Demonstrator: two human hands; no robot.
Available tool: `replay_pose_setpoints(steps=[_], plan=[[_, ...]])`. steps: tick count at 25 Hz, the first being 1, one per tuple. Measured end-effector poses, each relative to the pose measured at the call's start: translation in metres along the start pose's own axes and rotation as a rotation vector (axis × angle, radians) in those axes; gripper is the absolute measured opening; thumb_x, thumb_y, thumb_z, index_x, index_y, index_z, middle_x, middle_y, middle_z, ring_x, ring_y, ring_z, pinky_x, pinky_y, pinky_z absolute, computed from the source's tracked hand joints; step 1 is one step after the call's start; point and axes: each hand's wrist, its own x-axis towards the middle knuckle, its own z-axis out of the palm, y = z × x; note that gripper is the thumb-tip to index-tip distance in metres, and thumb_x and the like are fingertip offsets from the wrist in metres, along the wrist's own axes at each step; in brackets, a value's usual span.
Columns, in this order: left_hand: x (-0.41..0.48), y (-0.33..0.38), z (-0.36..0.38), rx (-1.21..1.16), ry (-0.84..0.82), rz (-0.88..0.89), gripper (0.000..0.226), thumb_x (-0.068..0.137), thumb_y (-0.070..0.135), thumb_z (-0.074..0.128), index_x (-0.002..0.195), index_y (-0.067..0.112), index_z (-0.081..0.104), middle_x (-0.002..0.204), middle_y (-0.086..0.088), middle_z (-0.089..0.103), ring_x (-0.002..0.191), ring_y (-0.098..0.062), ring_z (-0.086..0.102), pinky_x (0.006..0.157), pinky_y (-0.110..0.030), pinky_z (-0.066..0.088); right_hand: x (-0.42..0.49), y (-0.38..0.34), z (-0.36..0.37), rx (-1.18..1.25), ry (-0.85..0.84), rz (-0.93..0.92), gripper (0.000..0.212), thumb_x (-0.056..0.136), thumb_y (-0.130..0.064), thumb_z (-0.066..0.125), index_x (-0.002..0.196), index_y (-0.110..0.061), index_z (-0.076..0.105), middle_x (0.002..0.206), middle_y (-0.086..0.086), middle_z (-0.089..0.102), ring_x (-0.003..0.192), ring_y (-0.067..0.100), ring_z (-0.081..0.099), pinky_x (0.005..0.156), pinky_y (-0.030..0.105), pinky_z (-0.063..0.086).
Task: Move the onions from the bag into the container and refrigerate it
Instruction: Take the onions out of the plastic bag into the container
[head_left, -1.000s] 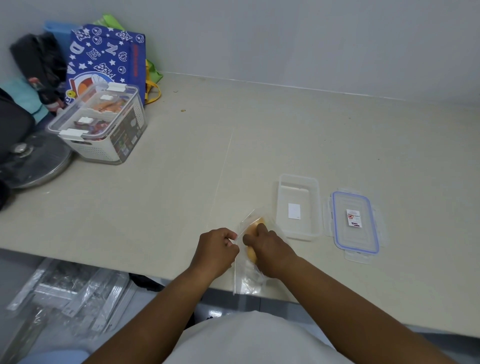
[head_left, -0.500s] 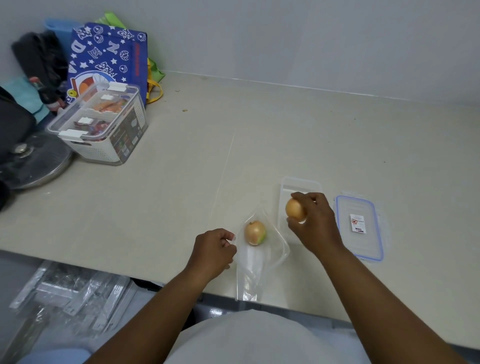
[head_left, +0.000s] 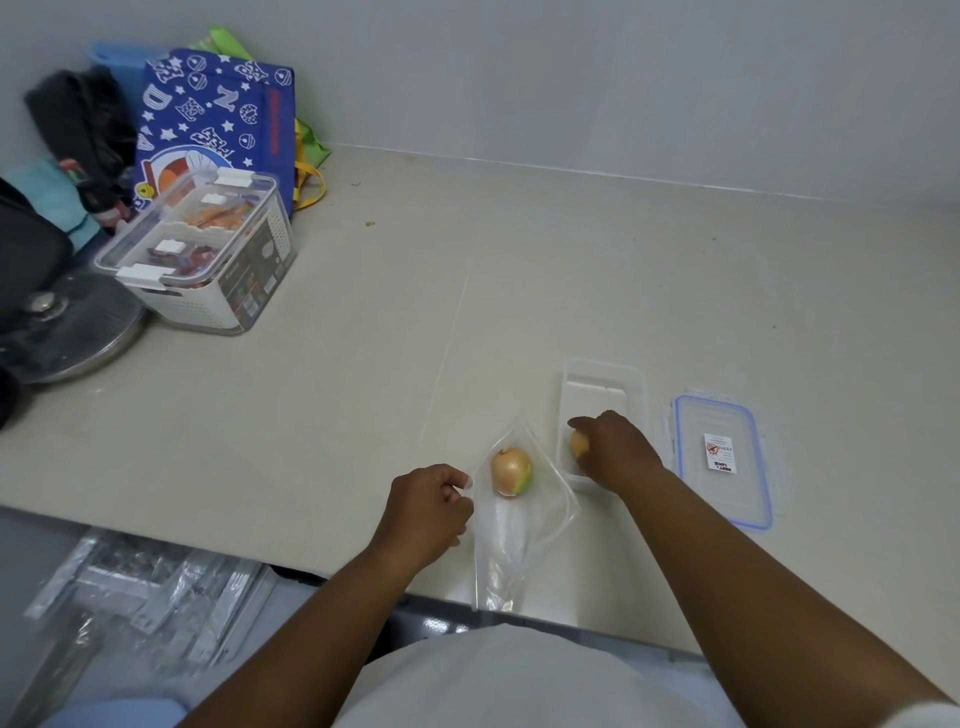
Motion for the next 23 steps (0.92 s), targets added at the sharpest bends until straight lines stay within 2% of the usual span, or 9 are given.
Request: replay_pose_setpoints(steps=[2, 3, 6, 7, 9, 12, 16, 20, 23], plan=[[0.0, 0.0, 0.0, 0.0, -0.002, 0.004, 0.017, 0.078, 0.004, 0.062, 0.088, 0.016, 0.069, 0.061, -0.001, 0.057, 0.045, -0.007, 0.063, 0.045, -0.021, 0.053, -0.011, -0.006, -0.009, 0.042, 0.118, -0.01, 0.053, 0.087, -0.024, 0.059, 0.14, -0.027, 0.048, 0.138, 0.01, 0.049, 0.124, 0.03, 0.048, 0.1, 0.04, 0.045], [0.0, 0.0, 0.0, 0.0, -0.003, 0.003, 0.017, 0.078, 0.004, 0.062, 0.088, 0.016, 0.069, 0.061, -0.001, 0.057, 0.045, -0.007, 0.063, 0.045, -0.022, 0.053, -0.021, -0.013, -0.015, 0.099, 0.265, -0.054, 0.05, 0.087, -0.024, 0.063, 0.136, -0.021, 0.053, 0.138, 0.011, 0.051, 0.125, 0.03, 0.048, 0.101, 0.041, 0.044], [-0.001, -0.001, 0.0, -0.011, -0.009, 0.001, 0.016, 0.078, 0.004, 0.063, 0.089, 0.015, 0.07, 0.06, 0.0, 0.058, 0.045, -0.007, 0.063, 0.046, -0.022, 0.053, -0.066, -0.044, -0.027, 0.347, 0.727, -0.428, 0.029, 0.085, -0.021, 0.068, 0.114, -0.014, 0.067, 0.111, 0.005, 0.067, 0.106, 0.02, 0.059, 0.092, 0.029, 0.049], [-0.001, -0.001, -0.001, -0.016, -0.008, 0.002, 0.016, 0.079, 0.004, 0.064, 0.09, 0.014, 0.07, 0.059, 0.001, 0.058, 0.045, -0.007, 0.063, 0.046, -0.023, 0.054, -0.081, -0.056, -0.026, 0.386, 0.716, -0.571, 0.025, 0.086, -0.021, 0.066, 0.111, -0.015, 0.067, 0.106, 0.002, 0.068, 0.101, 0.015, 0.061, 0.089, 0.023, 0.048], [-0.001, -0.002, -0.001, -0.018, -0.005, 0.009, 0.016, 0.08, 0.005, 0.065, 0.091, 0.014, 0.07, 0.061, 0.001, 0.06, 0.046, -0.008, 0.064, 0.047, -0.022, 0.054, -0.101, -0.076, -0.013, 0.373, 0.474, -0.673, 0.026, 0.089, -0.024, 0.06, 0.113, -0.015, 0.066, 0.107, 0.002, 0.069, 0.099, 0.015, 0.063, 0.086, 0.023, 0.049], [-0.003, -0.002, -0.001, -0.006, -0.005, 0.027, 0.016, 0.081, 0.006, 0.066, 0.094, 0.016, 0.069, 0.065, 0.0, 0.062, 0.048, -0.008, 0.065, 0.048, -0.02, 0.054, -0.094, -0.091, 0.01, 0.12, 0.156, -0.435, 0.039, 0.091, -0.024, 0.057, 0.128, -0.01, 0.054, 0.128, 0.008, 0.057, 0.117, 0.025, 0.055, 0.094, 0.034, 0.049], [-0.006, -0.003, -0.001, -0.016, -0.006, 0.033, 0.017, 0.08, 0.004, 0.063, 0.093, 0.013, 0.069, 0.062, -0.001, 0.06, 0.045, -0.007, 0.063, 0.047, -0.022, 0.054, -0.069, -0.099, 0.02, -0.099, 0.081, -0.35, 0.052, 0.085, -0.009, 0.06, 0.134, -0.003, 0.043, 0.136, 0.014, 0.045, 0.125, 0.029, 0.044, 0.096, 0.035, 0.046], [-0.007, -0.003, -0.001, -0.021, -0.003, 0.041, 0.017, 0.079, 0.004, 0.063, 0.091, 0.015, 0.069, 0.062, -0.001, 0.061, 0.045, -0.007, 0.063, 0.047, -0.022, 0.055, -0.063, -0.098, 0.029, -0.206, 0.085, -0.345, 0.05, 0.078, -0.012, 0.064, 0.125, -0.006, 0.05, 0.126, 0.016, 0.048, 0.11, 0.032, 0.049, 0.087, 0.037, 0.048], [-0.007, -0.004, -0.001, -0.017, -0.009, 0.033, 0.018, 0.079, 0.004, 0.064, 0.092, 0.016, 0.069, 0.063, -0.001, 0.061, 0.046, -0.007, 0.064, 0.047, -0.021, 0.054, -0.067, -0.095, 0.038, -0.235, -0.036, -0.303, 0.049, 0.075, -0.015, 0.069, 0.12, -0.008, 0.052, 0.121, 0.014, 0.045, 0.097, 0.031, 0.055, 0.073, 0.036, 0.05]])
